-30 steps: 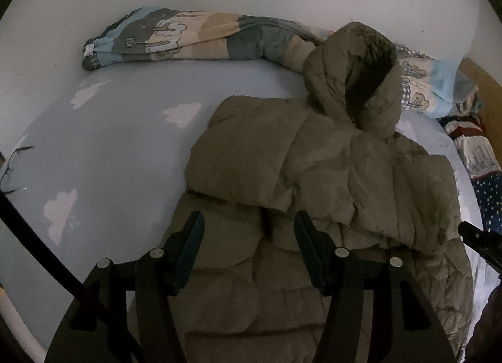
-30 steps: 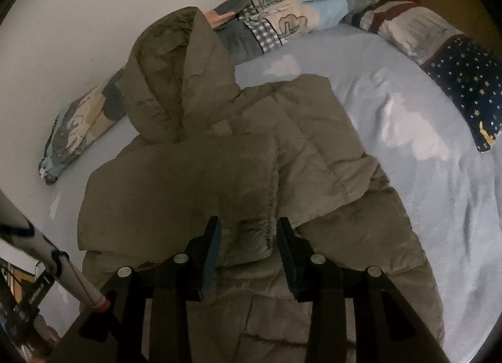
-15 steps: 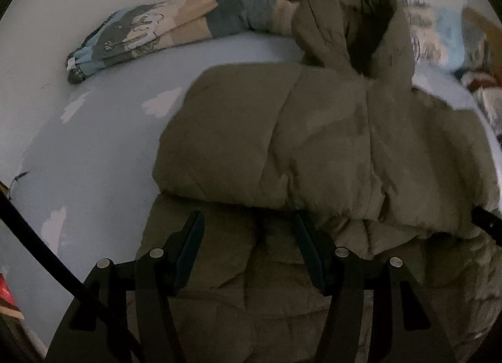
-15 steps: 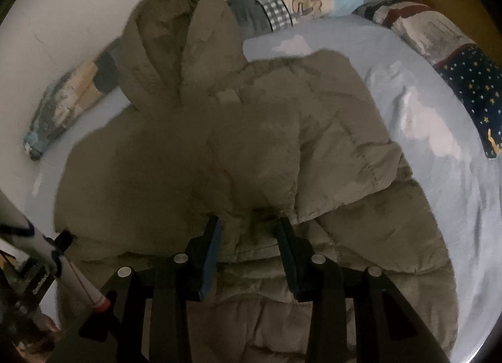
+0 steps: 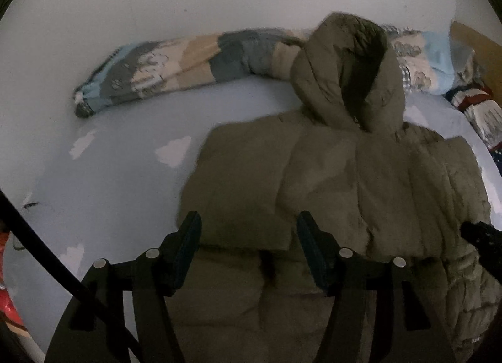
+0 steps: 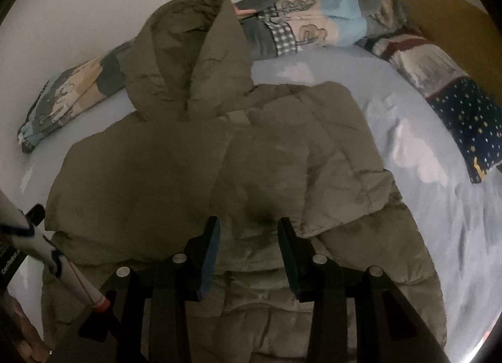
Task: Fold large clothes
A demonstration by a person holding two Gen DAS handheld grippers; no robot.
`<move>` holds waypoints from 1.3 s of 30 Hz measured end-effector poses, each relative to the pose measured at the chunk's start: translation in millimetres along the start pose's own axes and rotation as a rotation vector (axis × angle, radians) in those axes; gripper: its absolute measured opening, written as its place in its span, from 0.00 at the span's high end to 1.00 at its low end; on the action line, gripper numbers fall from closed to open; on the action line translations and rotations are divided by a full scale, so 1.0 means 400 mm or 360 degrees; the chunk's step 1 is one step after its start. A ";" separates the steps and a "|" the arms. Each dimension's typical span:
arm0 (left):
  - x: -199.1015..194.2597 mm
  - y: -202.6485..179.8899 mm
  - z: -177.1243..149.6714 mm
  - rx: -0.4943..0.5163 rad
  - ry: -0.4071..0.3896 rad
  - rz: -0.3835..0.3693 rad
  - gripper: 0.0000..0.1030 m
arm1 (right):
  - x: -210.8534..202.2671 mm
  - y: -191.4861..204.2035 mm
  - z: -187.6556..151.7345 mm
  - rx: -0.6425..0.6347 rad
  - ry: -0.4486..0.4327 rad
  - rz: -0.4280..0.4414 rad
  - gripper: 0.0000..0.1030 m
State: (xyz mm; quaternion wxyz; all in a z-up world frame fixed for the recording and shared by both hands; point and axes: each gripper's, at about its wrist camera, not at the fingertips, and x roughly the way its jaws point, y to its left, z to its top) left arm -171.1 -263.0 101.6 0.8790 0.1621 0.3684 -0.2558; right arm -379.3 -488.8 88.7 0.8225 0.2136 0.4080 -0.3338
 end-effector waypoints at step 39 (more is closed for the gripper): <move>-0.074 -0.095 -0.003 0.0208 -0.0211 -0.0022 0.39 | 0.048 -0.014 0.002 0.0063 0.0084 0.0060 0.58</move>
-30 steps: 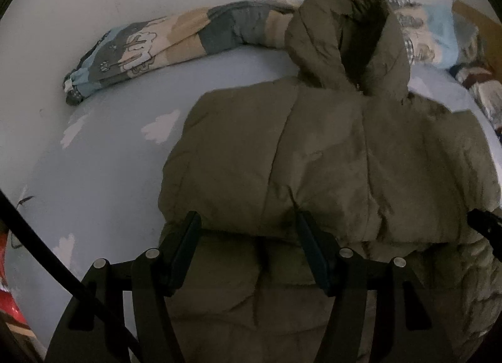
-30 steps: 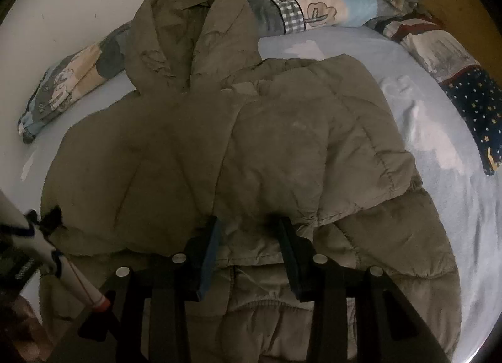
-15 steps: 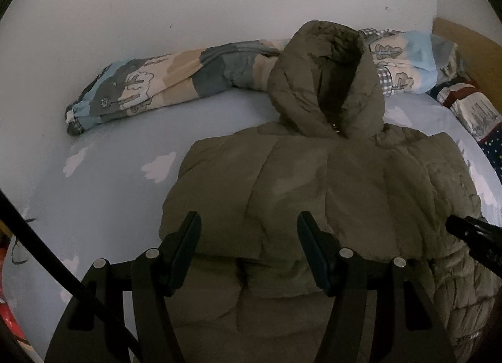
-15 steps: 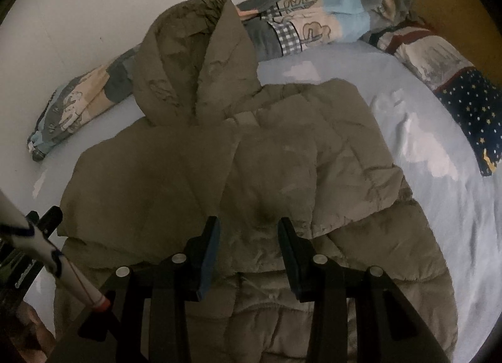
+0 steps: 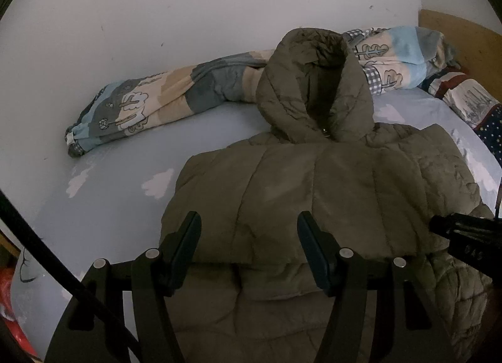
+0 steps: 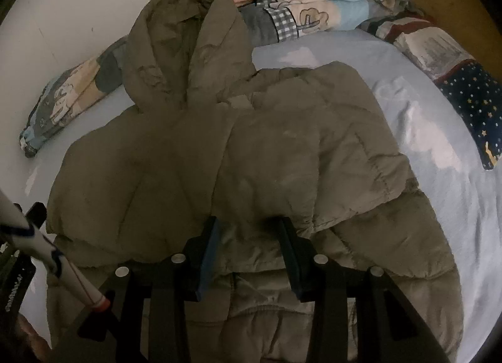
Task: Fold large clothes
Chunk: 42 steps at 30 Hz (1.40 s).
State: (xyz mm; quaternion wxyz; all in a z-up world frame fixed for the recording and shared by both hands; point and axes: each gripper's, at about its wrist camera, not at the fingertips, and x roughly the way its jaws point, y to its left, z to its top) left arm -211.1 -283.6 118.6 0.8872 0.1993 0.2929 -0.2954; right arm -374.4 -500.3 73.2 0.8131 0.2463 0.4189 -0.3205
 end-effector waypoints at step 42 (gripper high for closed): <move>0.105 0.050 -0.007 -0.0065 0.0375 -0.0118 0.34 | -0.100 -0.032 0.040 -0.0007 -0.0128 0.0018 0.52</move>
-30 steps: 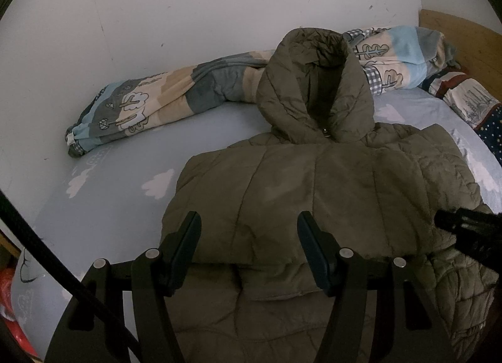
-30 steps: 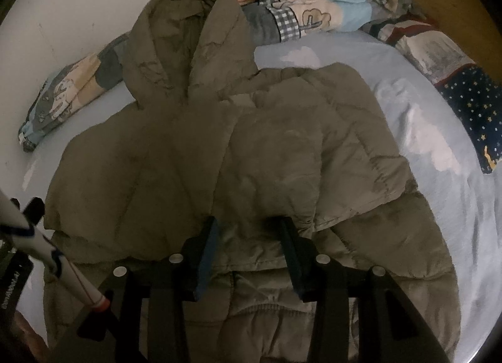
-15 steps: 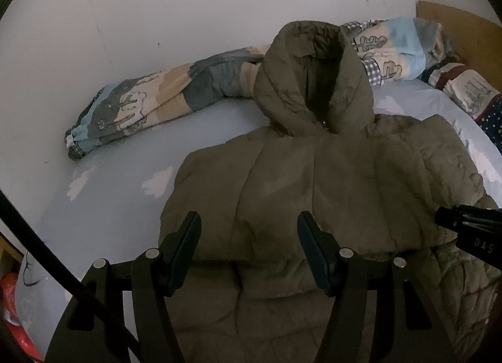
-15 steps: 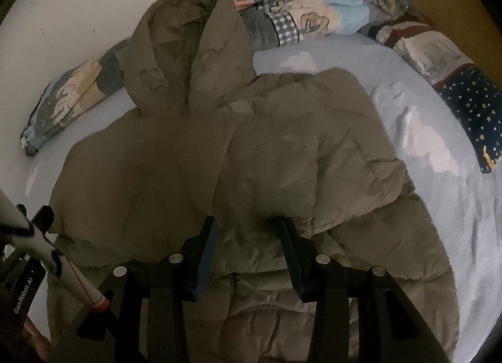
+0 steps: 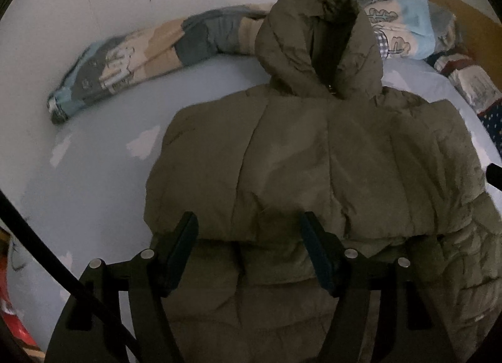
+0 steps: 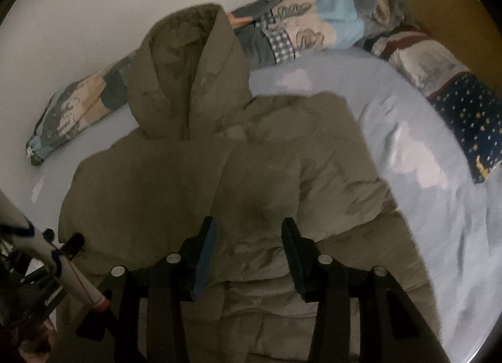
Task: Fold large clothes
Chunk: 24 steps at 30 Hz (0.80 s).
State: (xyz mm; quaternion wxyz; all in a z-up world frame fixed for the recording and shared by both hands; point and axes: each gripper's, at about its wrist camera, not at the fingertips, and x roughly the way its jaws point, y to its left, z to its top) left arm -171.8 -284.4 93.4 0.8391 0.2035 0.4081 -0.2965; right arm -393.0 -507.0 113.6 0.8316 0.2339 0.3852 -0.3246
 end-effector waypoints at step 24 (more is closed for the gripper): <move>0.028 0.036 -0.004 -0.0047 0.0008 -0.0011 0.32 | 0.214 0.139 0.638 0.0047 -0.0021 0.0051 0.42</move>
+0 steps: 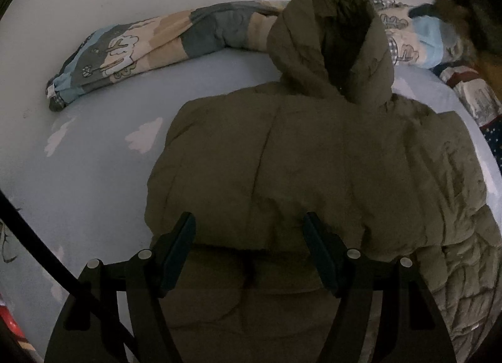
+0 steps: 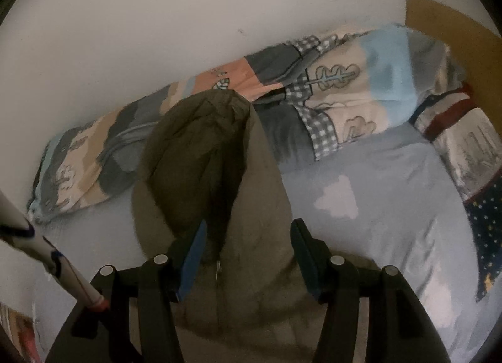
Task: Fold large clothes
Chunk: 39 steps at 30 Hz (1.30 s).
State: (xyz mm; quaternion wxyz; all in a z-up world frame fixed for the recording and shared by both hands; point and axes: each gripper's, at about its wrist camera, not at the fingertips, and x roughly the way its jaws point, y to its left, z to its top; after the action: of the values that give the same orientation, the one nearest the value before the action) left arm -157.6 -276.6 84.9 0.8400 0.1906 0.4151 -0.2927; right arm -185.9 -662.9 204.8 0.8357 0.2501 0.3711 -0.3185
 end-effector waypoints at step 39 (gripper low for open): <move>-0.207 0.204 0.033 -0.0554 -0.0335 -0.0107 0.32 | -0.298 -0.154 -0.620 0.0140 -0.0260 0.0111 0.93</move>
State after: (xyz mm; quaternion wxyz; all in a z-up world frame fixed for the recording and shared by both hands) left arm -136.7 -194.8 165.9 0.8888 -0.0029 0.3756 -0.2626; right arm -406.6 -500.5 138.0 0.8620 0.2726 0.2783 -0.3244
